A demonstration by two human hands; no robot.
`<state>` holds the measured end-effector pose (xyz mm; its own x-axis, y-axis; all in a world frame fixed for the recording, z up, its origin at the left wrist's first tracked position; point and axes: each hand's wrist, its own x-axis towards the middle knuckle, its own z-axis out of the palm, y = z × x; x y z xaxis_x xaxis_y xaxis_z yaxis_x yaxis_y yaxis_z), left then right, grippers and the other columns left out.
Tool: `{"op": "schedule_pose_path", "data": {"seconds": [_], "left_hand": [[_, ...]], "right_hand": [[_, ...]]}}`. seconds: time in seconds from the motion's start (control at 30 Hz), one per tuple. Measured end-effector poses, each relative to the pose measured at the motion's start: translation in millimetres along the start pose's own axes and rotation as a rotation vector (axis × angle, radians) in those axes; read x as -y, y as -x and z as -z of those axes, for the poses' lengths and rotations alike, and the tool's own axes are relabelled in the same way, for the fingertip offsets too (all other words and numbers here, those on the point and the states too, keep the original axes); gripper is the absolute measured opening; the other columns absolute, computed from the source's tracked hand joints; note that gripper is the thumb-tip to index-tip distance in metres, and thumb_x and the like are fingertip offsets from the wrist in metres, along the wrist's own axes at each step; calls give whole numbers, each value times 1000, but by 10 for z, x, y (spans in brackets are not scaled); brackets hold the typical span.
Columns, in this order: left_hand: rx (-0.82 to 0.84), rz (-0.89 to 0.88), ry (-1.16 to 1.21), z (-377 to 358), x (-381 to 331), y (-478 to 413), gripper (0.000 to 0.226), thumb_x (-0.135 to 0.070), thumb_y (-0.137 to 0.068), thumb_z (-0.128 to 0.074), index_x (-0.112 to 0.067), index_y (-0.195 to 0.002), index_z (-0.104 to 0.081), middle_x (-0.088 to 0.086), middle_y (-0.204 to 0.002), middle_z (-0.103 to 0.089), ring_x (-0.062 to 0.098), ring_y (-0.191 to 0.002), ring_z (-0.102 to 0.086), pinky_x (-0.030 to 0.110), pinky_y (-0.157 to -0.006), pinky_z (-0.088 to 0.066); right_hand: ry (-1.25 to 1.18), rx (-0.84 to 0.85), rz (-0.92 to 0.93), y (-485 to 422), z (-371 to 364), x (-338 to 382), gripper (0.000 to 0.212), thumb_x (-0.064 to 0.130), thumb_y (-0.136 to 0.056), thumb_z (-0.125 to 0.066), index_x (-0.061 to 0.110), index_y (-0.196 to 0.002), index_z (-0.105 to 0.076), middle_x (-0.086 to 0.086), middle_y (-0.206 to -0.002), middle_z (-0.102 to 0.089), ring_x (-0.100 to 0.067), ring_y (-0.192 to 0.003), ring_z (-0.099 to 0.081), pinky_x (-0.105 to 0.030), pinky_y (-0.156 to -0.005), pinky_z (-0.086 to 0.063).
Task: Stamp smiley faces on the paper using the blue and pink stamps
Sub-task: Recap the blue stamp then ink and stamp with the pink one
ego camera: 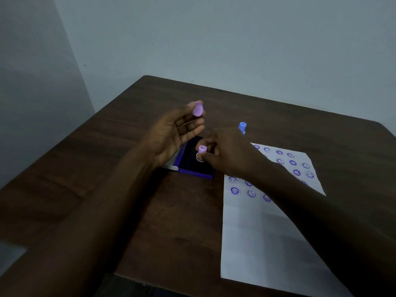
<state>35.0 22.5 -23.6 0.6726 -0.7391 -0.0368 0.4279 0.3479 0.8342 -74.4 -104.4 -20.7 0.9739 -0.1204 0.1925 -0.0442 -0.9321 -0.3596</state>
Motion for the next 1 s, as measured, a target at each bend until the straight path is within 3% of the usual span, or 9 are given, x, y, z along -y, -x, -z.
{"op": "schedule_pose_path", "data": {"seconds": [0.13, 0.3, 0.53, 1.0], "left_hand": [[6, 3, -14, -20, 13, -1, 21, -19, -98, -56, -13, -110, -71, 5, -102, -74, 10, -81, -71, 22, -77, -60], [1, -5, -7, -16, -3, 5, 21, -19, -98, -56, -11, -112, -70, 6, -104, -74, 11, -83, -71, 23, -77, -60], [6, -6, -6, -14, -12, 4, 23, -19, -98, -55, -10, -115, -69, 7, -103, -74, 11, -83, -72, 23, -76, -60], [3, -16, -9, -54, -35, 34, 20, -17, -99, -54, -12, -110, -70, 5, -100, -75, 11, -84, -71, 23, -75, -61]], "right_hand": [[33, 7, 28, -1, 20, -1, 16, 26, -88, -68, 13, -92, -77, 0, -82, -73, -2, -62, -53, -3, -63, -34], [73, 7, 14, 0, -12, 7, 21, 28, -89, -67, 11, -98, -75, -5, -91, -71, -10, -77, -57, -22, -68, -38], [91, 9, 29, 0, 4, -3, 25, 30, -92, -64, 15, -108, -74, -5, -98, -72, -13, -85, -61, -24, -75, -42], [93, -8, 19, 18, -2, 7, 23, 29, -91, -64, 11, -101, -75, -5, -93, -72, -15, -84, -62, -27, -77, -45]]}}
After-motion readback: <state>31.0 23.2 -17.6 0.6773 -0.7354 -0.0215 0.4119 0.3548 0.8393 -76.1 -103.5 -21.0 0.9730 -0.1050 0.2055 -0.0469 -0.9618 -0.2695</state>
